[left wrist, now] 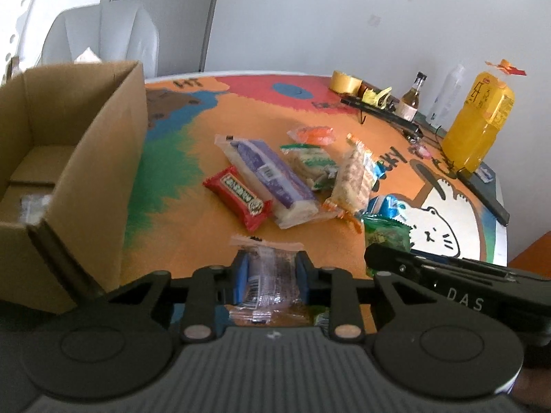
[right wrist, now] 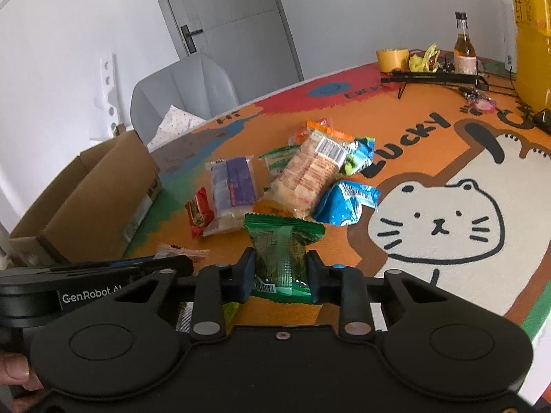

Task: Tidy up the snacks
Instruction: 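Carry both packets over the box and open both tools to drop them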

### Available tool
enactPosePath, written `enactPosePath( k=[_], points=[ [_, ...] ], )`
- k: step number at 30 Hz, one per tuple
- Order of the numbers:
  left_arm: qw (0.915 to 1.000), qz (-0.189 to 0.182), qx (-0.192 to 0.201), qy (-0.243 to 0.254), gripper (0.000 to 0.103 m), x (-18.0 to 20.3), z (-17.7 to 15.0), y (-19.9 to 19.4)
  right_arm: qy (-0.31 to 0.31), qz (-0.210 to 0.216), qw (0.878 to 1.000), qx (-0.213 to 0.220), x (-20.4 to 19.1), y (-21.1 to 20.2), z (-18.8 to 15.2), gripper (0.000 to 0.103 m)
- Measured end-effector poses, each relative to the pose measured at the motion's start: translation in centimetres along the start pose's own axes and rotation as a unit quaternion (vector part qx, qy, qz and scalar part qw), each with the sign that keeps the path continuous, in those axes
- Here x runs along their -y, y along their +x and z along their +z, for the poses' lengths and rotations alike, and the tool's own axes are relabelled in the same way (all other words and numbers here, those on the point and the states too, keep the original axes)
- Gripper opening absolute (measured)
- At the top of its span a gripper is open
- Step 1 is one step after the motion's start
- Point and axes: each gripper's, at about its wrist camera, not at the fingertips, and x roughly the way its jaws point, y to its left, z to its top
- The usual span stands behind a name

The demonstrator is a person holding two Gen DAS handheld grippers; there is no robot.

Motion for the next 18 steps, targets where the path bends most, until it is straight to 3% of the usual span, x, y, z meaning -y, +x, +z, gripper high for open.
enactPosePath(
  k=[18],
  points=[
    [0.9978, 0.003, 0.066, 0.001, 0.027, -1.3, 2.8, -5.5, -0.009, 0.024, 0.999, 0.039, -3.5, -1.8, 1.9, 0.029]
  ],
)
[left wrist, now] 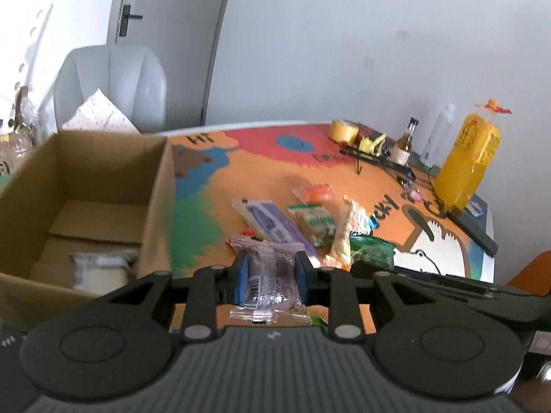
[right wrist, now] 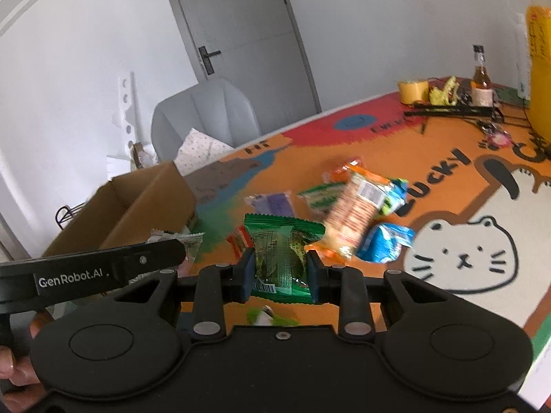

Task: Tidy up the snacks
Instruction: 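Carry both packets over the box and open both tools to drop them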

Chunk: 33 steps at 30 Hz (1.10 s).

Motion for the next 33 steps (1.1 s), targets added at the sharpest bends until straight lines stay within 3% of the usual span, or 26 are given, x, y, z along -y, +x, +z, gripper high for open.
enactPosePath(
  k=[22, 33],
  points=[
    [0.997, 0.04, 0.06, -0.026, 0.027, -5.5, 3.2, -4.2, -0.04, 0.045, 0.998, 0.03, -6.6, 0.8, 3.0, 0.029],
    [0.9948, 0.061, 0.064, -0.05, 0.027, -9.5, 3.9, -4.6, -0.062, 0.066, 0.996, 0.027, -9.9, 2.7, 3.7, 0.029]
  ],
)
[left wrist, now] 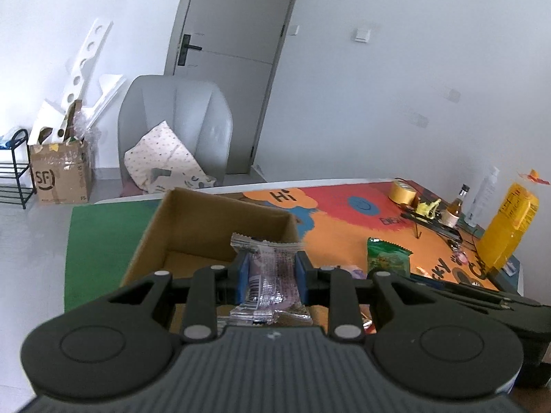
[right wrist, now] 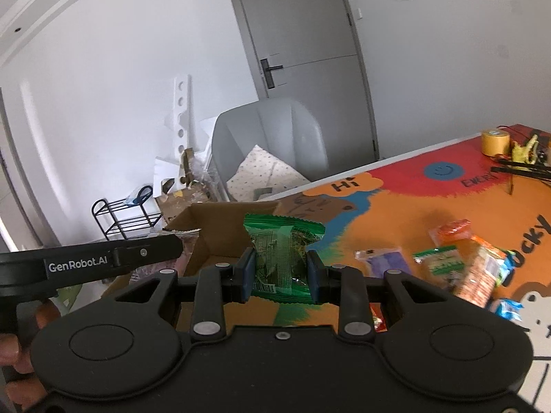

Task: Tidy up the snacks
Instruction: 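Carry both packets over the box and open both tools to drop them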

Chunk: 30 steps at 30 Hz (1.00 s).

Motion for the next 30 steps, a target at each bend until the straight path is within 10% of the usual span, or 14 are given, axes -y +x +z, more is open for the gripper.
enactPosePath(
  k=[17, 30],
  points=[
    [0.9991, 0.017, -0.015, -0.036, 0.028, -4.4, 0.1, 2.6, -0.022, 0.017, 0.999, -0.017, -3.0, 3.7, 0.9, 0.029],
    [0.9982, 0.046, -0.001, -0.037, 0.055, -5.4, 0.2, 0.5, -0.03, 0.043, 0.998, -0.026, -5.1, 5.0, 1.2, 0.044]
  ],
)
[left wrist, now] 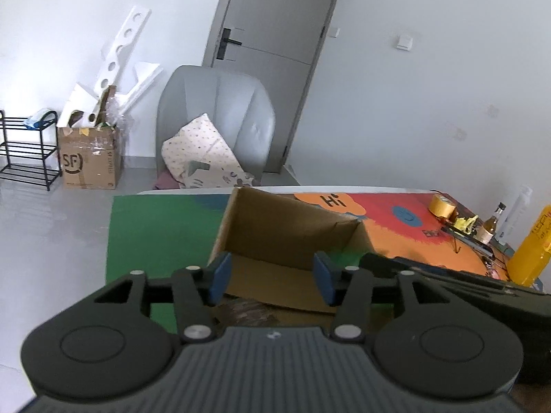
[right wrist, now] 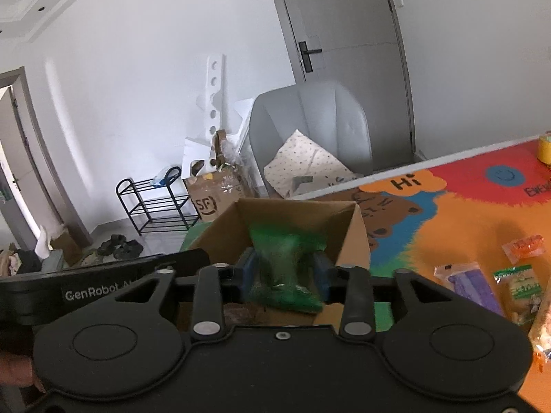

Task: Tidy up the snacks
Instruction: 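Carry both packets over the box and open both tools to drop them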

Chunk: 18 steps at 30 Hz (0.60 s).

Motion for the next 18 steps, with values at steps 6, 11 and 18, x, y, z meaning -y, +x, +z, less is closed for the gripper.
enactPosePath(
  k=[6, 11, 18],
  points=[
    [1.0, -0.003, 0.005, 0.001, 0.078, 0.3, -0.2, -0.6, 0.015, -0.014, 1.0, 0.0, 0.9, -1.3, -0.2, 0.054],
    [0.9999, -0.011, 0.001, 0.008, 0.086, 1.5, -0.6, -0.9, 0.026, -0.029, 0.999, -0.005, 2.0, -2.6, -1.0, 0.056],
    [0.9994, -0.021, -0.009, 0.026, 0.091, 3.6, -1.8, -1.0, 0.055, -0.055, 0.997, -0.009, 4.4, -4.8, -2.2, 0.062]
  ],
)
